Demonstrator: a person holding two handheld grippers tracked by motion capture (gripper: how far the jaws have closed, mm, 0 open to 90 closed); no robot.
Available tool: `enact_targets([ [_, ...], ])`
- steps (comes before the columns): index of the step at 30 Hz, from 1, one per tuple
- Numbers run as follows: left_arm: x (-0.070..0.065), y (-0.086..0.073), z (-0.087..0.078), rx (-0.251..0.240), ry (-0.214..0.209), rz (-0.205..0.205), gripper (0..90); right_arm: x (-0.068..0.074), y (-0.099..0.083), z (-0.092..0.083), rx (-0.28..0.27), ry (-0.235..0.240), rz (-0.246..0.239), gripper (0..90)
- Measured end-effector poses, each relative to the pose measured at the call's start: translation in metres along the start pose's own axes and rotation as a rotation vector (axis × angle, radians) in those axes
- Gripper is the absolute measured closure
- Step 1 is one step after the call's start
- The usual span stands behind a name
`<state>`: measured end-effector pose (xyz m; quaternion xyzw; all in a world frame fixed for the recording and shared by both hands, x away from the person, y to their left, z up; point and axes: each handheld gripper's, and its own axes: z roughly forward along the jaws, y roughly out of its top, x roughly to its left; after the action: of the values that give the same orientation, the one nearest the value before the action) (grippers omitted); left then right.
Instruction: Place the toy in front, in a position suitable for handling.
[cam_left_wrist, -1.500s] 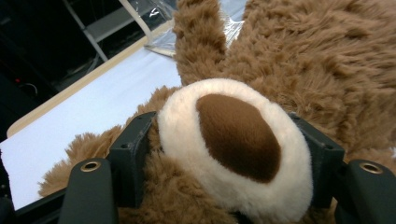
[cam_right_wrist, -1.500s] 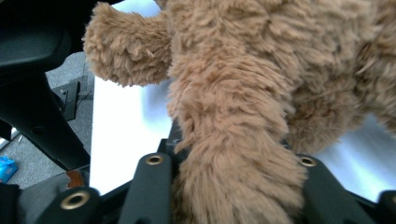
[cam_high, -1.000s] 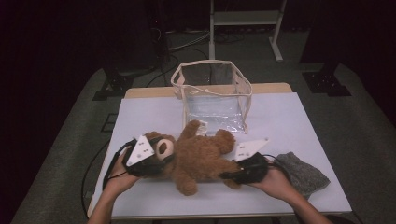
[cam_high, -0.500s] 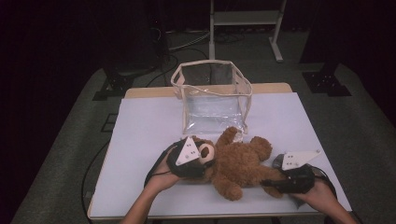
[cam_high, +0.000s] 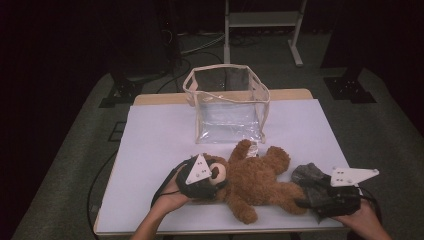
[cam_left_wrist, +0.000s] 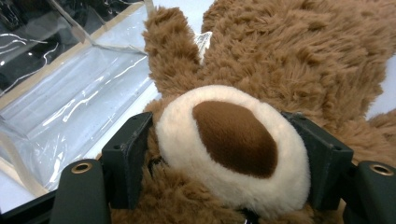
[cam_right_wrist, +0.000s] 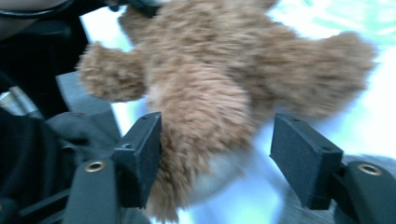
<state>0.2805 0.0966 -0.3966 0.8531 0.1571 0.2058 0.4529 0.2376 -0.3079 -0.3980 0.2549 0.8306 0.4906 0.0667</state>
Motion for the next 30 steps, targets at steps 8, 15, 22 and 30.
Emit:
enact_targets([
  [8, -0.003, -0.001, -0.003, -0.002, -0.01, 0.026, 27.2, -0.038, -0.014, -0.013, -0.026, -0.185, 0.062, 31.8],
  [15, -0.004, -0.001, -0.004, -0.005, -0.019, 0.027, 25.7, -0.061, -0.028, 0.005, 0.085, -0.265, 0.083, 34.4],
  [22, -0.004, -0.001, -0.006, -0.006, -0.034, 0.034, 24.0, -0.069, -0.04, 0.021, 0.168, -0.276, 0.101, 40.8],
  [30, -0.004, -0.002, -0.007, -0.008, -0.046, 0.036, 22.8, -0.065, -0.041, 0.026, 0.201, -0.322, 0.061, 54.8],
])
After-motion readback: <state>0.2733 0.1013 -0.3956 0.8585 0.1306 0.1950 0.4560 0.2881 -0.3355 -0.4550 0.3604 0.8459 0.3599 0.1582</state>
